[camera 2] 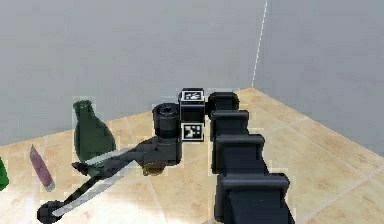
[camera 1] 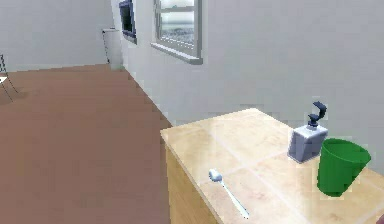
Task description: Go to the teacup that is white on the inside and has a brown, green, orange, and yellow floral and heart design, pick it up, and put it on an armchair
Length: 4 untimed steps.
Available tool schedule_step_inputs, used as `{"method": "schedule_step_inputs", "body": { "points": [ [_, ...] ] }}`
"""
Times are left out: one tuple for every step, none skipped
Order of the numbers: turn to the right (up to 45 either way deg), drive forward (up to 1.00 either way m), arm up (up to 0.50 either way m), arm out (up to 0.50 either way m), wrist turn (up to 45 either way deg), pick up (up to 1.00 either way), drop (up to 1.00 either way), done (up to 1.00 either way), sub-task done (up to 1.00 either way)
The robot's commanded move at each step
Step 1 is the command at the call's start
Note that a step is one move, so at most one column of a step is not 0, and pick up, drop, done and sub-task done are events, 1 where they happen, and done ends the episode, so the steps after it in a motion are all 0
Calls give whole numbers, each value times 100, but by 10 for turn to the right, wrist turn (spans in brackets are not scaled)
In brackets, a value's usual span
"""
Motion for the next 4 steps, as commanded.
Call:
{"method": "schedule_step_inputs", "body": {
  "points": [
    [0,0,0,0,450,0,0,0,0],
    [0,0,0,0,90,0,0,0,0],
    [0,0,-12,0,0,0,0,0,0],
    [0,0,0,0,0,100,0,0,0]
  ]
}}
